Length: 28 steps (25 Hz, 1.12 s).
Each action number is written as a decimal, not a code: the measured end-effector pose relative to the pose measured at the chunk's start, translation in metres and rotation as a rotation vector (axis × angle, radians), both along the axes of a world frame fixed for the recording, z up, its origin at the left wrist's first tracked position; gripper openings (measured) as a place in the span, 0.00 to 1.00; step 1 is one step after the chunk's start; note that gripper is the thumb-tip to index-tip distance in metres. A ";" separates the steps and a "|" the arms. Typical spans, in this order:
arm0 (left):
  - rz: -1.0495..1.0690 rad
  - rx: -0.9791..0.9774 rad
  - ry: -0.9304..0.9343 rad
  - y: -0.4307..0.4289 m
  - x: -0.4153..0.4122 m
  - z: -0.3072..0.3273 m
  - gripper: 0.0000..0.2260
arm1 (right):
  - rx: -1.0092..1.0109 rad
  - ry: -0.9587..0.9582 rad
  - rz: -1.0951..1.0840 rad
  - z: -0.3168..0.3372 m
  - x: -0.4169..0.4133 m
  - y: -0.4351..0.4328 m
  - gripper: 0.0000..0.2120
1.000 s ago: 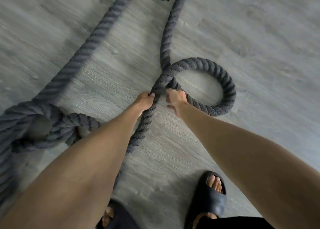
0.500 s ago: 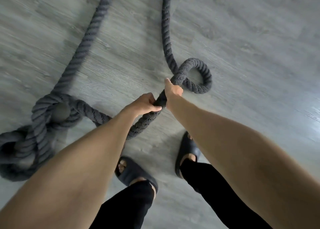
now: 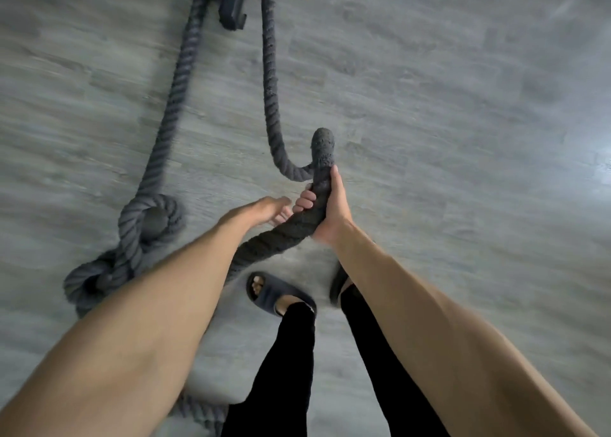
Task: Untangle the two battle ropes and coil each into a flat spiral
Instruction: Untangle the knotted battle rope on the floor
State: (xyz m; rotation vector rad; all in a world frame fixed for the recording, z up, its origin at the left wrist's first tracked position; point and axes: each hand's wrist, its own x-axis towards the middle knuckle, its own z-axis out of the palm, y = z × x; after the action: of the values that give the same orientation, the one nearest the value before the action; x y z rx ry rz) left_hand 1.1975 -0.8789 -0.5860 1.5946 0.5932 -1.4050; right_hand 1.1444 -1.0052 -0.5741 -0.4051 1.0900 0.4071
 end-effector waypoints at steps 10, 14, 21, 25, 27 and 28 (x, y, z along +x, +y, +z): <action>-0.450 0.211 -0.174 0.008 -0.071 0.035 0.22 | -0.249 0.136 0.219 -0.004 -0.042 -0.017 0.26; -0.719 0.456 -0.735 -0.013 -0.147 0.042 0.23 | -0.414 0.274 0.534 -0.027 -0.075 -0.019 0.32; -0.771 0.161 -0.260 0.014 -0.154 0.039 0.17 | -0.201 0.073 0.311 -0.007 -0.135 -0.027 0.19; -0.902 0.192 -0.226 0.057 -0.172 0.033 0.25 | 0.078 -0.110 0.357 -0.001 -0.151 -0.045 0.22; -0.857 0.185 -0.249 0.055 -0.187 0.034 0.23 | 0.081 -0.147 0.385 -0.002 -0.153 -0.051 0.25; -0.802 0.182 -0.248 0.053 -0.193 0.038 0.22 | 0.043 -0.130 0.362 -0.003 -0.153 -0.053 0.26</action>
State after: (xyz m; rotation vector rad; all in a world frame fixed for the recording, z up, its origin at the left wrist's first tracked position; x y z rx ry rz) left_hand 1.0046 -0.8259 -0.5484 2.2503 -0.1047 -1.6943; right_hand 0.9911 -1.0578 -0.5772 -0.5854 0.8799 0.7133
